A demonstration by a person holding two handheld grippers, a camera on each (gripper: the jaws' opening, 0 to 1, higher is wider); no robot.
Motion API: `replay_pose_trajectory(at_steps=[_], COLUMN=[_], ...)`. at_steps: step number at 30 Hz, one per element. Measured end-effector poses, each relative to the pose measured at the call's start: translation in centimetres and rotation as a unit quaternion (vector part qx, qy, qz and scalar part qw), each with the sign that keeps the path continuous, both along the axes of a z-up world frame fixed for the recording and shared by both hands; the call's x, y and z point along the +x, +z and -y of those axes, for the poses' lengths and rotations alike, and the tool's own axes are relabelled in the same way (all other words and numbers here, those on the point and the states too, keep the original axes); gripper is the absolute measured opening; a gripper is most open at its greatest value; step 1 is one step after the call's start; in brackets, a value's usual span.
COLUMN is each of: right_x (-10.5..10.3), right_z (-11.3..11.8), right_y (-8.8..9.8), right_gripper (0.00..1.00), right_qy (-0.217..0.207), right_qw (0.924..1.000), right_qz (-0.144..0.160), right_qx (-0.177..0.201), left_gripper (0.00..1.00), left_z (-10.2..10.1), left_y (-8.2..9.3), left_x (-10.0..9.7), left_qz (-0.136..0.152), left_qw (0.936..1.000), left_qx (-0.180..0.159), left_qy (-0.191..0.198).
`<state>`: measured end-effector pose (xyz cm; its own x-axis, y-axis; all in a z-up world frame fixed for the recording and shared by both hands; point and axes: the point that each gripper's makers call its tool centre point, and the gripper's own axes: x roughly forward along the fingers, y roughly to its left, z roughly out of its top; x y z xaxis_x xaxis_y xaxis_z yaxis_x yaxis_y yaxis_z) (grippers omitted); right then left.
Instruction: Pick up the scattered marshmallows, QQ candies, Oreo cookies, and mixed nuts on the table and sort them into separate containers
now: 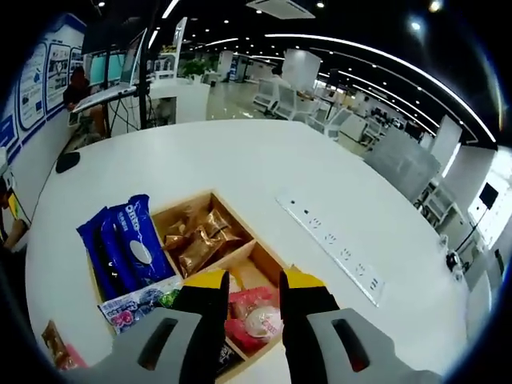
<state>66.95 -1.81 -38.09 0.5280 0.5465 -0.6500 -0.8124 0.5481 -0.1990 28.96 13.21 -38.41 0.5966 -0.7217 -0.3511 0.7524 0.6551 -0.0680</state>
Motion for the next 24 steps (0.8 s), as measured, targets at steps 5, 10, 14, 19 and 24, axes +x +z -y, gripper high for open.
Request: replay_pose_trajectory(at_steps=[5,10,14,19,24], right_x=[-0.9,-1.4,-2.6,-4.6,-6.1], right_z=[0.2,0.9,1.1,1.2,1.1], right_y=[-0.2,0.1,0.8,1.9,3.1], right_gripper=[0.22,0.23,0.24,0.25,0.25], right_qy=[0.005,0.01,0.017,0.026,0.037], right_qw=[1.0,0.9999,0.9996,0.9989,0.9979], right_qz=[0.0,0.009,0.016,0.025,0.032], right_qx=[0.003,0.01,0.016,0.03,0.042], left_gripper=[0.4,0.4,0.4,0.4,0.4], left_z=[0.2,0.4,0.4,0.6,0.5], left_y=[0.1,0.1,0.0,0.2,0.3], left_x=[-0.1,-0.4,-0.3,-0.2,-0.1], left_qz=[0.001,0.002,0.0,0.002,0.002], left_qw=[1.0,1.0,1.0,1.0,1.0], left_qx=[0.0,0.0,0.001,0.0,0.001], left_qy=[-0.001,-0.003,-0.002,-0.005,-0.006])
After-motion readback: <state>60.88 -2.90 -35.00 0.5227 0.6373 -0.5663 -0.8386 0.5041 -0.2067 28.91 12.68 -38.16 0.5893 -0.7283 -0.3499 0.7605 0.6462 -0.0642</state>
